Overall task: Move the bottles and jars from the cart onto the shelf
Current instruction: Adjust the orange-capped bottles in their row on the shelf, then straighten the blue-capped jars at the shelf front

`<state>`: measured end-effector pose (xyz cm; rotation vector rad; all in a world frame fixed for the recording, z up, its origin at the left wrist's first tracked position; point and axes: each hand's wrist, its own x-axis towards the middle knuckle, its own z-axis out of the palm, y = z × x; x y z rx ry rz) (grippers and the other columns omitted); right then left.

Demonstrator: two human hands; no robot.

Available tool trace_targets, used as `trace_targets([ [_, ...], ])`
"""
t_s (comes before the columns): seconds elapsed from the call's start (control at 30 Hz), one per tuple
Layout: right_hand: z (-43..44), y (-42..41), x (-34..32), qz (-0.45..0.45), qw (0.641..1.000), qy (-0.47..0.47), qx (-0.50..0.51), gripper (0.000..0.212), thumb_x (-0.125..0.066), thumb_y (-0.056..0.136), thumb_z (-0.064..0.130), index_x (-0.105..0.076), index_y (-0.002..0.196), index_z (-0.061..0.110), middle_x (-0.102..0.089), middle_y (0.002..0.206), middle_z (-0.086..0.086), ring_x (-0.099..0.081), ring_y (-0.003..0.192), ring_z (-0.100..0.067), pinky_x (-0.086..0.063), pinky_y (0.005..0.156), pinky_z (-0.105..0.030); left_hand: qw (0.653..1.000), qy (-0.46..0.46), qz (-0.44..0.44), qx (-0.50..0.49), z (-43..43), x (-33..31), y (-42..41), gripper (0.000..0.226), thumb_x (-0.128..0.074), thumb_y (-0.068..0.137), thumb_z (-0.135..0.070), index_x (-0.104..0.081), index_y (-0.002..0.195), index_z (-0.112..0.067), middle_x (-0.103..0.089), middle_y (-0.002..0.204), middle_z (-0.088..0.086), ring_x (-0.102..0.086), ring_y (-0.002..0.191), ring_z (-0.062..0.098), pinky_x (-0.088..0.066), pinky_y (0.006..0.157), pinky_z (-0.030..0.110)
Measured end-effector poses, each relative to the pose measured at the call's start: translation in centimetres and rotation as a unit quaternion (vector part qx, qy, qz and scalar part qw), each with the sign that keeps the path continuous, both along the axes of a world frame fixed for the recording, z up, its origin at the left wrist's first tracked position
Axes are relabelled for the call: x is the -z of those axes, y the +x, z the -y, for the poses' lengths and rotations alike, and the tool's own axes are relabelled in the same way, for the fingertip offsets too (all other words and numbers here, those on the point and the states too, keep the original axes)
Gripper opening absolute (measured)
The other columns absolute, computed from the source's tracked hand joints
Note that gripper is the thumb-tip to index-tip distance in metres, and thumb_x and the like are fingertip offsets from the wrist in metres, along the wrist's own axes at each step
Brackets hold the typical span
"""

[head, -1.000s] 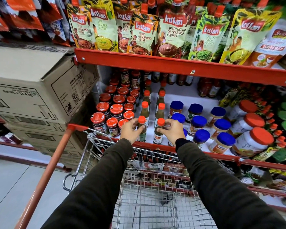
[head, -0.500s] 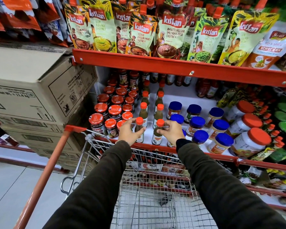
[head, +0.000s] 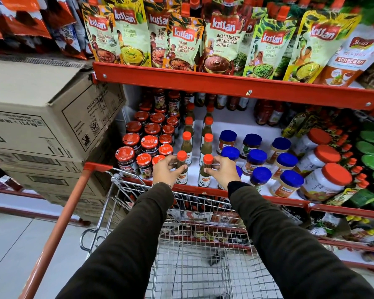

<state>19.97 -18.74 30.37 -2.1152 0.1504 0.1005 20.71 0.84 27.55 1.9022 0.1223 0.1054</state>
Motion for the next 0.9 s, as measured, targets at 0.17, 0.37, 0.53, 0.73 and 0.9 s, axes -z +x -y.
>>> trace_targets([
  [0.17, -0.2, -0.6, 0.2, 0.027, 0.999, -0.029, -0.015, 0.038, -0.074, 0.087, 0.009, -0.064, 0.124, 0.008, -0.07, 0.125, -0.011, -0.064, 0.122, -0.027, -0.049, 0.107, -0.044, 0.999, 0.036, 0.019, -0.005, 0.4, 0.1, -0.3, 0.038, -0.083, 0.075, -0.024, -0.068, 0.11, -0.018, -0.072, 0.104, -0.001, -0.068, 0.102, 0.018, -0.054, 0.099, 0.04],
  [0.37, 1.5, -2.6, 1.0, 0.064, 0.997, 0.032, 0.025, 0.06, -0.08, 0.083, 0.02, -0.055, 0.137, 0.014, -0.068, 0.122, -0.002, -0.069, 0.098, -0.013, -0.055, 0.097, -0.035, 0.997, -0.006, 0.018, -0.073, 2.1, 1.1, -2.8, 0.065, -0.084, 0.073, -0.029, -0.05, 0.128, -0.017, -0.06, 0.116, 0.002, -0.062, 0.101, 0.024, -0.053, 0.092, 0.039],
  [0.53, 5.2, -5.0, 2.4, 0.174, 0.974, 0.049, 0.135, 0.029, -0.071, 0.091, 0.033, -0.065, 0.118, 0.024, -0.062, 0.105, 0.014, -0.061, 0.091, 0.001, -0.055, 0.091, -0.037, 0.985, -0.002, 0.042, -0.169, 5.6, 3.2, -5.9, 0.063, -0.081, 0.076, -0.028, -0.045, 0.122, -0.006, -0.047, 0.119, 0.009, -0.051, 0.11, 0.028, -0.043, 0.097, 0.03],
  [0.73, 10.4, -6.7, 3.9, 0.152, 0.957, 0.097, 0.227, 0.036, -0.051, 0.102, 0.037, -0.053, 0.134, 0.019, -0.036, 0.141, -0.011, -0.046, 0.126, -0.032, -0.04, 0.111, -0.048, 0.993, -0.039, 0.031, -0.107, 12.8, 4.7, -8.6, 0.025, -0.064, 0.092, -0.019, -0.058, 0.113, -0.006, -0.062, 0.112, 0.015, -0.059, 0.103, 0.034, -0.048, 0.097, 0.05],
  [0.9, 13.3, -6.9, 4.1, 0.02, 0.973, 0.148, 0.176, 0.063, -0.033, 0.102, 0.055, -0.023, 0.157, 0.025, -0.009, 0.168, -0.003, -0.01, 0.155, -0.021, -0.011, 0.125, -0.045, 0.988, -0.136, -0.065, 0.031, 19.2, 3.9, -8.7, 0.026, -0.042, 0.103, -0.033, -0.06, 0.118, -0.022, -0.063, 0.13, 0.008, -0.056, 0.124, 0.024, -0.041, 0.111, 0.048],
])
